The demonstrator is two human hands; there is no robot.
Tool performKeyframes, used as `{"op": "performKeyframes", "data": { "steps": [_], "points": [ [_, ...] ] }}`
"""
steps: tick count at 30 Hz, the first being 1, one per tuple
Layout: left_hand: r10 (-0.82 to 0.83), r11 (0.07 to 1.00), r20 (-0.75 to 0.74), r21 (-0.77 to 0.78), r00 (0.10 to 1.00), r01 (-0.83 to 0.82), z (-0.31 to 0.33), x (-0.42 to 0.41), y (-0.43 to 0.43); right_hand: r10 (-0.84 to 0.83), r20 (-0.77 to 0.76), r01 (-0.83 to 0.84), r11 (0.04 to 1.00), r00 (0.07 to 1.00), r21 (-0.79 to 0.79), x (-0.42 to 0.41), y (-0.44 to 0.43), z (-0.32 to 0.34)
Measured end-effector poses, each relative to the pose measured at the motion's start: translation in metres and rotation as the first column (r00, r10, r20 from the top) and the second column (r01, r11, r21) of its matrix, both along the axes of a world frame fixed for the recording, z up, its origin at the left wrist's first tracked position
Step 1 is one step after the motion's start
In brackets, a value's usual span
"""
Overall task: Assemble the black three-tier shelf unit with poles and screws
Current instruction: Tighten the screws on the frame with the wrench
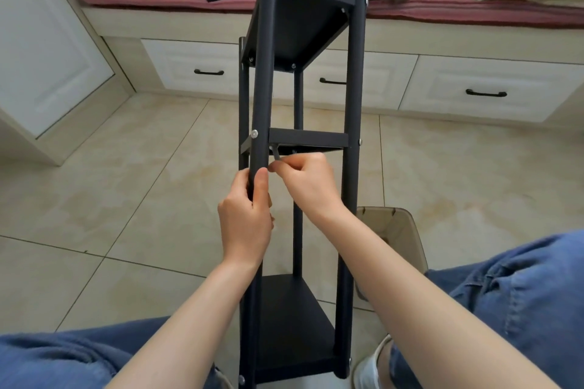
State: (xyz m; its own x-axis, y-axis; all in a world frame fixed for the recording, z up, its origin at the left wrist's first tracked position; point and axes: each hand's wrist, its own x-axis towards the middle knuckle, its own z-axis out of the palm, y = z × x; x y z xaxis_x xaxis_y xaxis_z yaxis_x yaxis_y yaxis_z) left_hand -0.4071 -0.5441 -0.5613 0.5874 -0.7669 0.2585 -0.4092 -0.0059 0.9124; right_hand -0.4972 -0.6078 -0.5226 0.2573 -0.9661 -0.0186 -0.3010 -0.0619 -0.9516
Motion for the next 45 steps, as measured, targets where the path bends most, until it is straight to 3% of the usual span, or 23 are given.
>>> {"op": "performKeyframes", "data": {
  "steps": [21, 45],
  "points": [
    [-0.005, 1.000, -0.028, -0.017, 1.000, 0.004, 0.003, 0.001, -0.001, -0.122, 0.033, 0.122, 0.992, 0.992, 0.007, 0.009, -0.001, -0.002],
    [-0.021, 0.998, -0.021, -0.052, 1.000, 0.020, 0.005, 0.006, 0.000, -0.016, -0.067, 0.004, 0.984, 0.998, -0.177, 0.016, -0.014, -0.009]
  ]
}}
